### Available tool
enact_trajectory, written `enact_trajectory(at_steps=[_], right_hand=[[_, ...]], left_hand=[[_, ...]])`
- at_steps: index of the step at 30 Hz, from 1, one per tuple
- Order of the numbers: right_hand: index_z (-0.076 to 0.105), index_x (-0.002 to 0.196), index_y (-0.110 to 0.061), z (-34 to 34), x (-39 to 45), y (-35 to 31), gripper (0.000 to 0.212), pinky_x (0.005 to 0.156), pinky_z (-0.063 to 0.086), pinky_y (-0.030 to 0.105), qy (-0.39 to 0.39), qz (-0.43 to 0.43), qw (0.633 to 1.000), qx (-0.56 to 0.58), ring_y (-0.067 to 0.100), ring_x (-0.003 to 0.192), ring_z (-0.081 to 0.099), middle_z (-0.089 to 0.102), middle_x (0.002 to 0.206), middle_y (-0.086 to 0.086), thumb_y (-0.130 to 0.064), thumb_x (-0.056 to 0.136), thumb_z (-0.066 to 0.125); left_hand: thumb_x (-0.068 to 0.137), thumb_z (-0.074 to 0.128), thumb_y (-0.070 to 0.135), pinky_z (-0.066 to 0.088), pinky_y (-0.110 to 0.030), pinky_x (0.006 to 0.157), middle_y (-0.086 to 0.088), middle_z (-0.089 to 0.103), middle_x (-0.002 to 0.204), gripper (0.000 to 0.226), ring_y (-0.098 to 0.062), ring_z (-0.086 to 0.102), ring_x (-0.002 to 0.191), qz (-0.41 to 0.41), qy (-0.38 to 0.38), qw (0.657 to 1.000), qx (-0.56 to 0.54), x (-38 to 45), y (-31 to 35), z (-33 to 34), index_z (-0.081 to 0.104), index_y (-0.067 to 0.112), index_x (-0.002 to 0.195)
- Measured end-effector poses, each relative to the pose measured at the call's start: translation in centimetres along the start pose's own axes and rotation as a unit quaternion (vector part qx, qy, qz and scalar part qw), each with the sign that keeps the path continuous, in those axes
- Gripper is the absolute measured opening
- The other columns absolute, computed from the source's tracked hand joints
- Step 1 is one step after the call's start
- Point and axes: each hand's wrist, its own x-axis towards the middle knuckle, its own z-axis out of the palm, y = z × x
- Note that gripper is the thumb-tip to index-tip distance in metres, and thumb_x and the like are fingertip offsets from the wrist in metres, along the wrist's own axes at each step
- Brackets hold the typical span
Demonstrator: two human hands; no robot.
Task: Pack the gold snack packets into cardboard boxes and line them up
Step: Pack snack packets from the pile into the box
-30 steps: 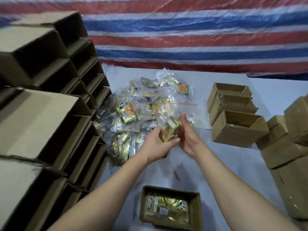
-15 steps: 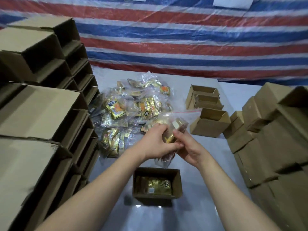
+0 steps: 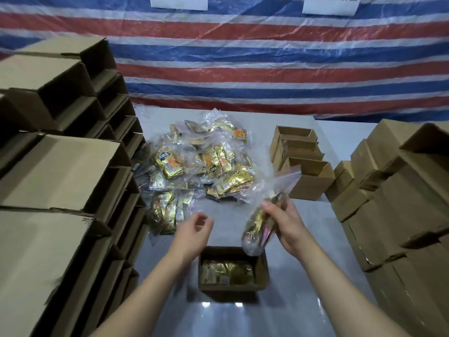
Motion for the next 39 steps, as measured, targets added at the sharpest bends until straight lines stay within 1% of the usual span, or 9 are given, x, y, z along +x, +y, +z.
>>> enact_trajectory(at_steps=[3,7,12,14,21,24,30,35,39], right_hand=[[0.052,0.112,-0.051,0.4,-0.6,1.6,0.06,0.075,0.051,0.012,-0.089,-0.018,0.947,-0.307,-0.001,0.095,0.066,0.068,0.102,-0.02,-0.044,0.062,0.085],[0.05,0.117,-0.042,1.6,-0.7,5.5,0.059,0.078,0.054,0.028,-0.228,-0.035,0.827,-0.513,0.006,0.087,0.064,0.066,0.098,-0.012,-0.041,0.064,0.077],[0.053,0.117,-0.029,3.3,1.1,7.3,0.056,0.079,0.051,0.031,-0.324,-0.014,0.697,-0.64,0.025,0.096,0.063,0.067,0.105,0.001,-0.041,0.066,0.073],[0.055,0.118,-0.027,4.2,1.8,7.5,0.054,0.075,0.046,0.028,-0.347,-0.023,0.668,-0.658,0.026,0.096,0.061,0.066,0.107,0.004,-0.039,0.069,0.072],[0.051,0.122,-0.025,3.8,1.8,9.8,0.05,0.082,0.051,0.034,-0.351,-0.067,0.631,-0.688,0.031,0.099,0.063,0.067,0.11,0.007,-0.04,0.077,0.067],[0.051,0.127,-0.023,3.8,2.0,10.6,0.054,0.09,0.049,0.035,-0.346,-0.064,0.666,-0.658,0.029,0.107,0.061,0.066,0.118,0.006,-0.037,0.079,0.069],[0.043,0.148,-0.027,2.6,2.3,12.2,0.072,0.106,0.037,0.02,-0.345,-0.009,0.74,-0.578,0.014,0.127,0.052,0.055,0.141,-0.004,-0.041,0.084,0.073],[0.059,0.127,-0.029,2.4,2.0,12.9,0.048,0.092,0.048,0.03,-0.4,0.019,0.703,-0.588,0.018,0.105,0.062,0.068,0.119,-0.001,-0.047,0.083,0.07],[0.052,0.129,-0.018,3.3,1.1,16.3,0.051,0.092,0.048,0.039,-0.346,0.078,0.599,-0.718,0.034,0.113,0.06,0.062,0.124,0.011,-0.048,0.088,0.062]], left_hand=[[0.096,0.057,0.038,0.039,-0.03,0.106,-0.002,0.055,0.131,0.046,-0.021,0.051,0.127,-0.105,-0.076,0.989,0.073,-0.5,-6.4,2.9,0.05,0.016,0.136],[0.101,0.048,0.029,0.045,-0.01,0.077,0.017,0.064,0.09,0.015,-0.018,0.063,0.106,-0.108,-0.061,0.992,0.01,-1.2,-9.9,5.0,0.058,0.035,0.092],[0.1,0.043,0.046,0.042,-0.024,0.086,0.008,0.064,0.119,0.027,-0.011,0.058,0.11,-0.107,-0.063,0.992,-0.02,-0.7,-10.0,5.0,0.061,0.03,0.113],[0.099,0.045,0.044,0.049,-0.031,0.09,0.0,0.068,0.11,0.028,-0.019,0.063,0.105,-0.101,-0.068,0.992,-0.036,-0.6,-9.9,4.7,0.062,0.026,0.113],[0.1,0.041,0.048,0.046,-0.02,0.08,0.011,0.066,0.095,0.027,-0.004,0.062,0.092,-0.119,-0.051,0.99,-0.055,-0.9,-10.3,4.8,0.058,0.028,0.095],[0.101,0.039,0.046,0.041,-0.007,0.072,0.015,0.065,0.094,0.027,0.015,0.057,0.087,-0.116,-0.04,0.99,-0.072,-1.0,-10.2,4.9,0.059,0.029,0.097],[0.102,0.039,0.042,0.036,0.002,0.069,0.016,0.064,0.096,0.023,0.016,0.054,0.088,-0.122,-0.039,0.99,-0.059,-0.6,-10.4,4.9,0.057,0.029,0.099],[0.103,0.039,0.039,0.037,-0.008,0.082,0.012,0.064,0.106,0.021,0.002,0.058,0.101,-0.112,-0.064,0.991,-0.047,-1.0,-10.9,5.1,0.056,0.028,0.109],[0.102,0.039,0.043,0.033,-0.005,0.084,0.014,0.056,0.118,0.034,0.007,0.052,0.104,-0.092,-0.089,0.991,-0.036,-1.6,-11.3,6.0,0.049,0.028,0.131]])
